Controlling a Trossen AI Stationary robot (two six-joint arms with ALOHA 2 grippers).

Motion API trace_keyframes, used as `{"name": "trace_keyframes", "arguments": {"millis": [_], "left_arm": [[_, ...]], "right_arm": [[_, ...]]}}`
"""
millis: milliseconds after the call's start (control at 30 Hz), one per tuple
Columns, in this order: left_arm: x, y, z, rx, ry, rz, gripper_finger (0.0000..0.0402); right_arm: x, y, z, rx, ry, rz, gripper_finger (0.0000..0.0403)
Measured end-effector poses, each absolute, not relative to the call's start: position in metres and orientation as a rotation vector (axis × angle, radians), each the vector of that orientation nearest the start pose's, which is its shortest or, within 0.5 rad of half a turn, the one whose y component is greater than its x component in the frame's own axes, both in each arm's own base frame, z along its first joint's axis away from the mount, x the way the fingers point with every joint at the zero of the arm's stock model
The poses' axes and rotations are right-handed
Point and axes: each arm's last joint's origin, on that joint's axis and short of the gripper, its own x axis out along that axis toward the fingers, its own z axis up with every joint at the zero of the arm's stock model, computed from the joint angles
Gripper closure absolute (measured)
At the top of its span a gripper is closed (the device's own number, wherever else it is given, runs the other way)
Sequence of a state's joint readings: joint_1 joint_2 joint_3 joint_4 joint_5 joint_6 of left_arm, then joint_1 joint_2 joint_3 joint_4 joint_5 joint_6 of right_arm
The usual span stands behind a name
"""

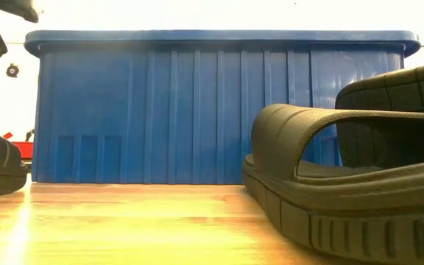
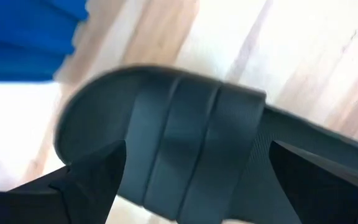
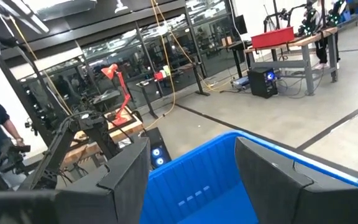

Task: Pick and place slides into bin
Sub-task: Put the black slide into the bin

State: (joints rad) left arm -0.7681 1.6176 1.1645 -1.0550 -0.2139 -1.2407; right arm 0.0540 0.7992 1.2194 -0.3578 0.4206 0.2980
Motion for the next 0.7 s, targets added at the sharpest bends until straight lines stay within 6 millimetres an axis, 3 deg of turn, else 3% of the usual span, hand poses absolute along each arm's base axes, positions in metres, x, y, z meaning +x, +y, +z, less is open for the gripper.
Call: {"name": "trace_keyframes", "arguments": {"millis": [167, 467, 700], "left_arm": [[0.210, -0.192, 0.218, -0.241, 1.280, 0.398, 0.0022], [0.201, -0.203, 0.218, -0.201, 1.356, 0.283, 0.0022], [0.205, -0.203, 0.193, -0.087, 1.385, 0.377, 0.0022]], "right_arm": [[0.130, -0.005, 0.452, 0.304, -0.105, -0.356, 0.0177], [0.129, -0.005, 0.452, 0.303, -0.103, -0.352, 0.0177], [0.129, -0.005, 0.452, 0.295, -0.100, -0.353, 0.0177]]}}
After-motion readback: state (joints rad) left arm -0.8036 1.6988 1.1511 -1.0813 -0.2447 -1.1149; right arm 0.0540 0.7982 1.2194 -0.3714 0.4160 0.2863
